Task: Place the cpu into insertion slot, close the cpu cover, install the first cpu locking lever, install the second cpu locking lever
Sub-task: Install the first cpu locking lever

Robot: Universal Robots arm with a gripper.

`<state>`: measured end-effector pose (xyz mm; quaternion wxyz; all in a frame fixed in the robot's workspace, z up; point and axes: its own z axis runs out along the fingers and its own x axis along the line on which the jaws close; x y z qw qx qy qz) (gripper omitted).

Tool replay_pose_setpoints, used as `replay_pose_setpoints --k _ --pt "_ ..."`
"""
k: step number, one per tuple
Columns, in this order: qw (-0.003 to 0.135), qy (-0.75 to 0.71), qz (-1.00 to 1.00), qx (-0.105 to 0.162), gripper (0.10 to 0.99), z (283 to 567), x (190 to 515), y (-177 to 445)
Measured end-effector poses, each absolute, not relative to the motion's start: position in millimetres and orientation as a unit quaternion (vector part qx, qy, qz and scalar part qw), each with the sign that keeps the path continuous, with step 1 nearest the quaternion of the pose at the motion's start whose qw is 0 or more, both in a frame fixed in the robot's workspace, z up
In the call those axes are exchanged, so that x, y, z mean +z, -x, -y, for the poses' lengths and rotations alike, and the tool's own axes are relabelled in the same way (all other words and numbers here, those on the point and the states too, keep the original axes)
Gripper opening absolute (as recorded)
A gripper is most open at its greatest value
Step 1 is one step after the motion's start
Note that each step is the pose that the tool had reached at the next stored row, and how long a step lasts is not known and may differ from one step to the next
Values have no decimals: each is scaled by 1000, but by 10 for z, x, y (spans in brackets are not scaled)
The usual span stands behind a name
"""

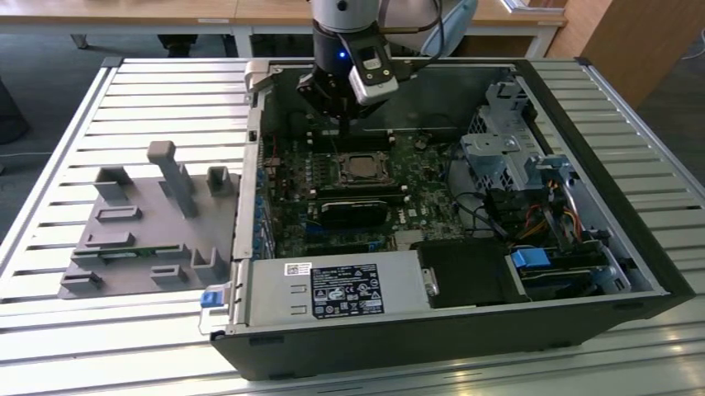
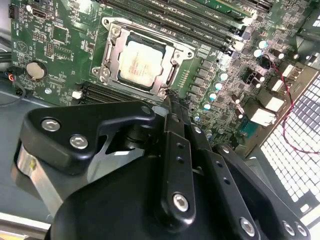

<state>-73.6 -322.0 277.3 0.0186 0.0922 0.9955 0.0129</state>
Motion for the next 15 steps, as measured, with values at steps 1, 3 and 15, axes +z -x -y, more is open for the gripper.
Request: replay_pose_setpoints --k 1,3,15 --pt "19 -92 -995 13 106 3220 2773 735" --pt "19 -92 -995 13 106 3220 2773 734" --pt "18 -47 -999 14 106 3220 2768 737"
